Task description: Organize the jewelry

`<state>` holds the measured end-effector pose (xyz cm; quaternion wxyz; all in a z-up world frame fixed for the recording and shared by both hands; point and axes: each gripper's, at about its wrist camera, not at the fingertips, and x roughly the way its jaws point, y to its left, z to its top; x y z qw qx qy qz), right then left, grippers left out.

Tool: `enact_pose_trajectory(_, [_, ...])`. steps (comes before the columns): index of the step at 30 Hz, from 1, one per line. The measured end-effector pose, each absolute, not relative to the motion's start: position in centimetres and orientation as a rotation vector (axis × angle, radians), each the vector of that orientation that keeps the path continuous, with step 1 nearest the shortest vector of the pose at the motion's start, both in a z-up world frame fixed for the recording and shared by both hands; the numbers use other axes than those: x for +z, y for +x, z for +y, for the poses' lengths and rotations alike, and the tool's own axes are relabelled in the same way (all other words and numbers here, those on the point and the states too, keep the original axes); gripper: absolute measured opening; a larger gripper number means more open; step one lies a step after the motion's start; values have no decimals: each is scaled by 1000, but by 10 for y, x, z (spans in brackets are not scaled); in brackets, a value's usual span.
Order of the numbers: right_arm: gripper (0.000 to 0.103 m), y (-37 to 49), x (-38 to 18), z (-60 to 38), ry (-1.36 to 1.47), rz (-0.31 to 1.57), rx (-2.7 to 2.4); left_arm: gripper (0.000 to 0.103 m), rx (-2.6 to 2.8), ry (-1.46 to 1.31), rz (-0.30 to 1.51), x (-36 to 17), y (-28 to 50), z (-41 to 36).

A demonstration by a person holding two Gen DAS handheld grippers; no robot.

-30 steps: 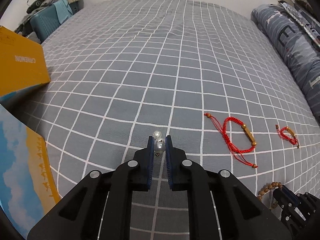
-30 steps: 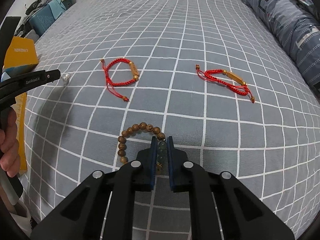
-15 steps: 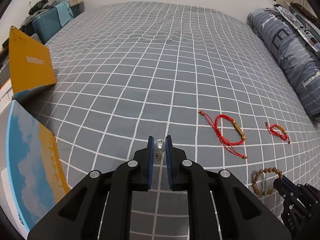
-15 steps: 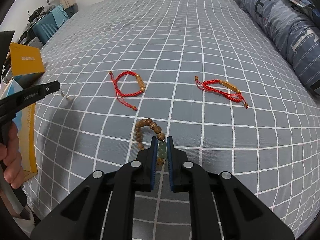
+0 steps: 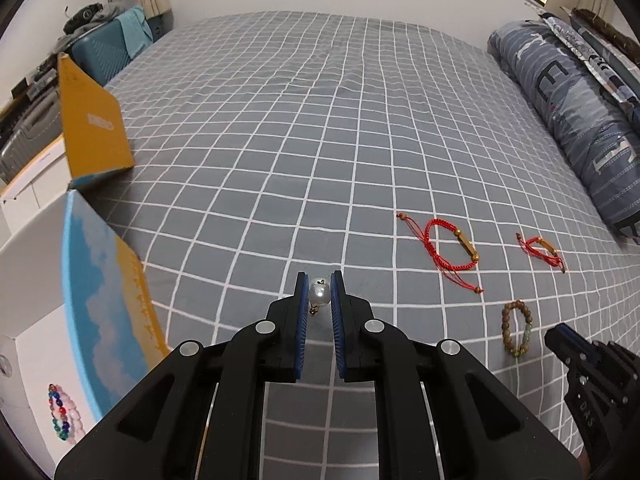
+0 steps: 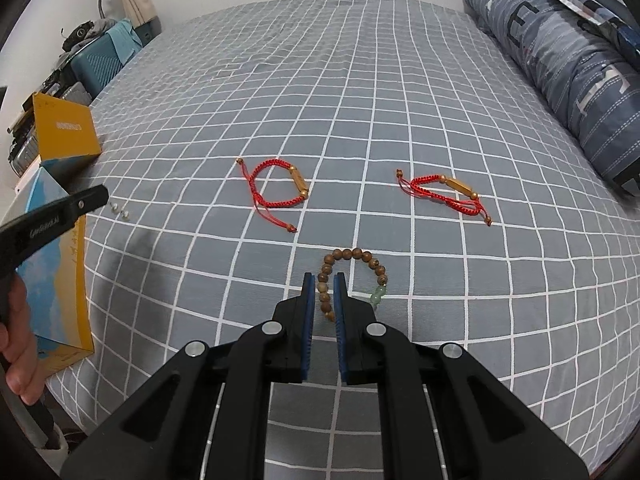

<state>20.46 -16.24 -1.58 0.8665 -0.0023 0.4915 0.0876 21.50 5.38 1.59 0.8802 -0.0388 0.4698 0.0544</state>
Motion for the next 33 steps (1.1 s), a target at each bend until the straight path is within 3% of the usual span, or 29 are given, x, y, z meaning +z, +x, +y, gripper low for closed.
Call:
enact_pose_trajectory(3, [11,207,-20,-164,-30,1034,170,11,105,-73,967,20,207,55])
enact_pose_trajectory(4, [23,209,-24,-166,-34,1043,161,11,105,-69,968,20,205,55])
enact_pose_trajectory(5, [27,214,-30,-171,-24,1056,142,11,107,-64,969,19,203,56])
enact_pose_trajectory(9, [29,229,-51,-182,-4,1106,100,11,109,-60,984,12,204,57])
enact_pose_trajectory(19, [29,249,-84,-192,23,1187,89,11,117,-59,994,5,211,56])
enact_pose_trajectory(22, [11,251,-85,-192,15,1200,85,11,116,-55,998,3,213,55])
enact_pose_trajectory(33, [10,238,-52,-188,48,1131,114,11,122,-63,985,10,208,57])
